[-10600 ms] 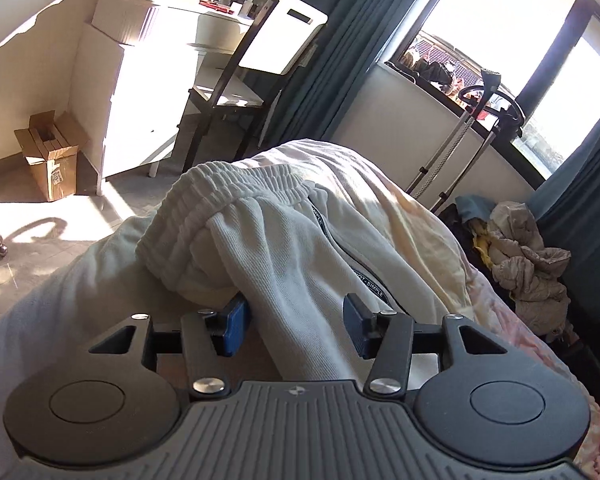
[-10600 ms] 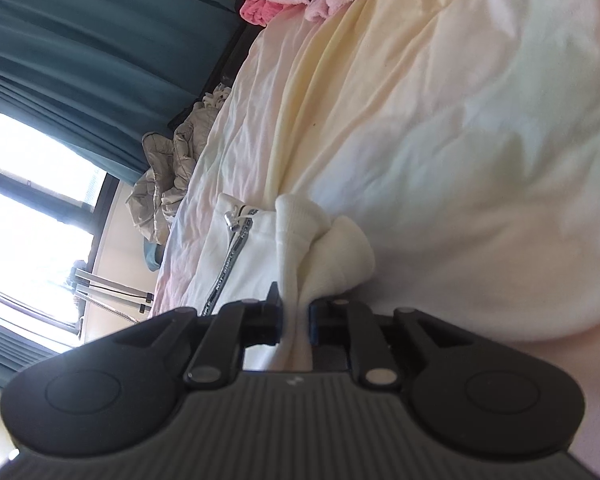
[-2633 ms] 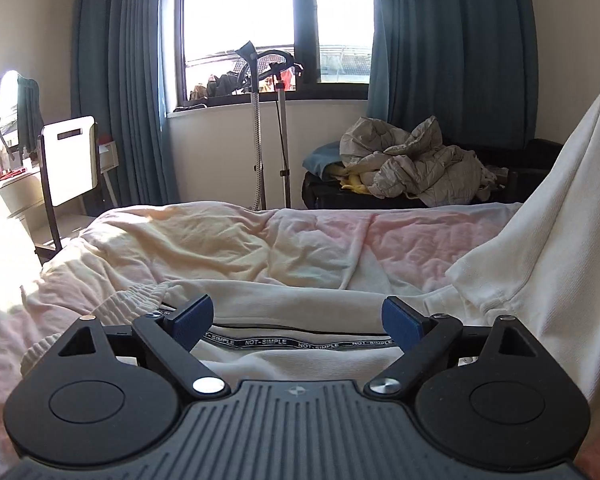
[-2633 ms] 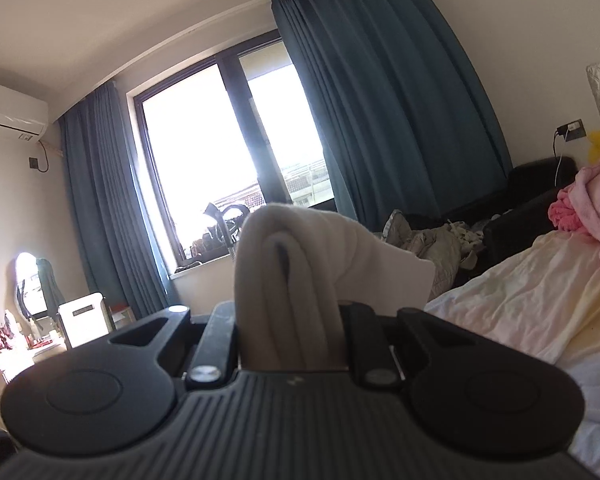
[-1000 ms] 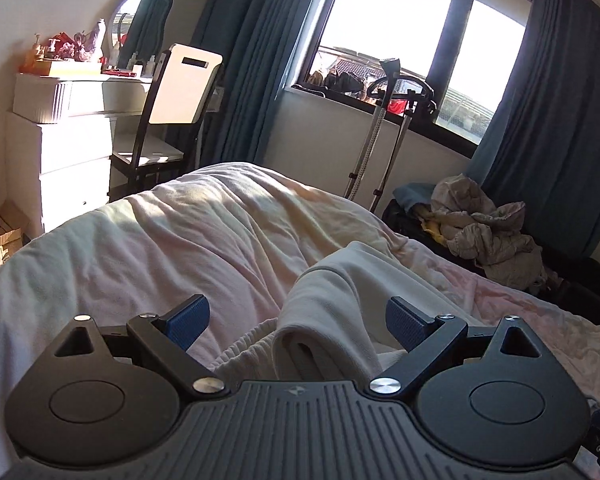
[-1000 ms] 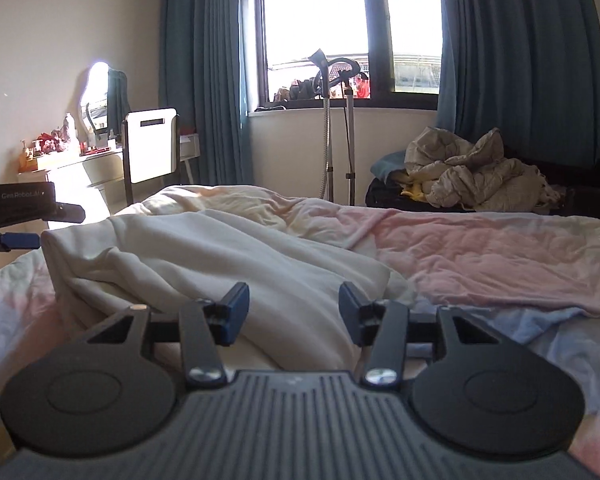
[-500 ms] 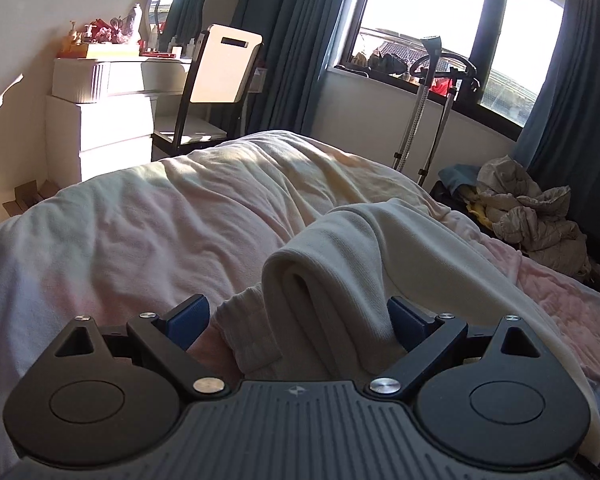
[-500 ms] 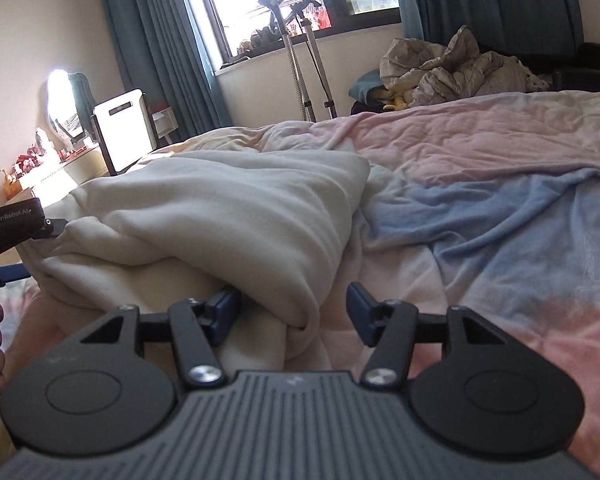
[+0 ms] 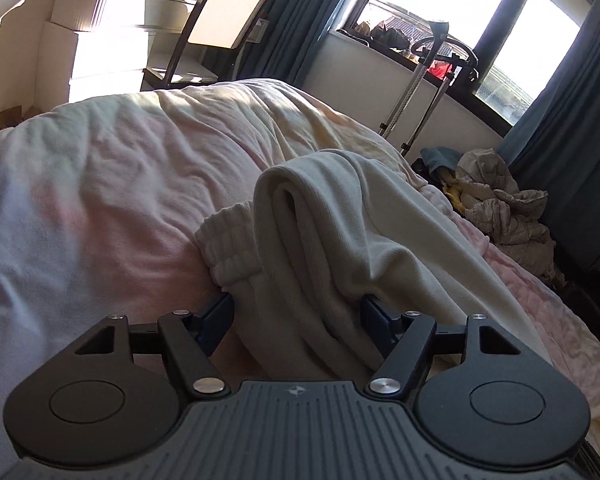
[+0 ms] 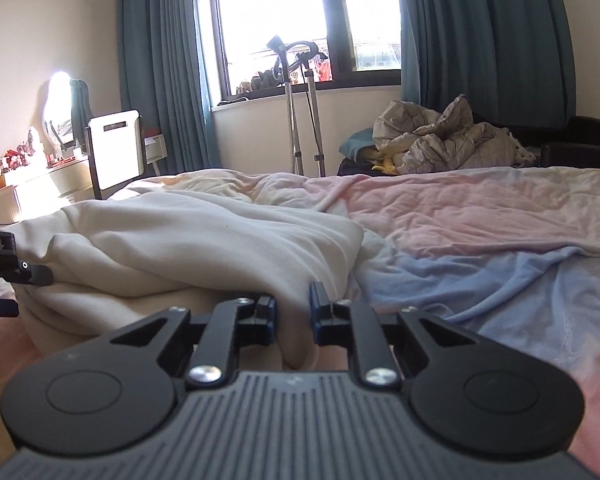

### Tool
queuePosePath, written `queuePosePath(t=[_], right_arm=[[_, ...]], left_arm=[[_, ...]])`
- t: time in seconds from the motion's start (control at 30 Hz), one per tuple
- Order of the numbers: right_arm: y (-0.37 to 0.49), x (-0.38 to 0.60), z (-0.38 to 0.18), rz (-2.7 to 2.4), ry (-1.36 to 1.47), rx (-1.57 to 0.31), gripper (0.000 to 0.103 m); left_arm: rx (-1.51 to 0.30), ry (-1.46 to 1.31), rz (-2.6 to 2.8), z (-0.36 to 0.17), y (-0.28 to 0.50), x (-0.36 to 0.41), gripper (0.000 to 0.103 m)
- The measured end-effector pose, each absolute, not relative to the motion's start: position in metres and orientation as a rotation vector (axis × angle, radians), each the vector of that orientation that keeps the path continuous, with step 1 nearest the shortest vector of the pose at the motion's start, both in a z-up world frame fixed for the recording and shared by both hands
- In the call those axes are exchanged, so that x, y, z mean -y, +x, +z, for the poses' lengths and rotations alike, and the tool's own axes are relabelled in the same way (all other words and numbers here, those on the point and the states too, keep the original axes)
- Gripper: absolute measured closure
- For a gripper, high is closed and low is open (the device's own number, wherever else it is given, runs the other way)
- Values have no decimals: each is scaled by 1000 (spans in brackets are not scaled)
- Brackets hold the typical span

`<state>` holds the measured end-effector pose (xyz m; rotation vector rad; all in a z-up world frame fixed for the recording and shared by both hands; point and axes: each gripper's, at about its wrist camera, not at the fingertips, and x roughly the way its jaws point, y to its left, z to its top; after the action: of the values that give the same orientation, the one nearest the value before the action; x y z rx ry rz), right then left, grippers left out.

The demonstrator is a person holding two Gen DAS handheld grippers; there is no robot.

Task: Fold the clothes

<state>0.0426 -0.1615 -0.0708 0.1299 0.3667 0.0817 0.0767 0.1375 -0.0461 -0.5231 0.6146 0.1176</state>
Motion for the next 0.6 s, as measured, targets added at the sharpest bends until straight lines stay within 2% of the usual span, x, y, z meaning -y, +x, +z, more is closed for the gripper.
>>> queuePosePath(t=[0.17, 0.3, 0.6], right_arm=[[33, 155, -63, 89, 100, -407, 94], [40, 156, -85, 108, 92, -474, 94], [38, 162, -85, 127, 174, -481, 87]], left_arm=[[-619, -600, 125, -59, 86, -146, 30], [-621, -576, 126, -58, 87, -141, 29], [-640, -604, 126, -59, 89, -144, 28]])
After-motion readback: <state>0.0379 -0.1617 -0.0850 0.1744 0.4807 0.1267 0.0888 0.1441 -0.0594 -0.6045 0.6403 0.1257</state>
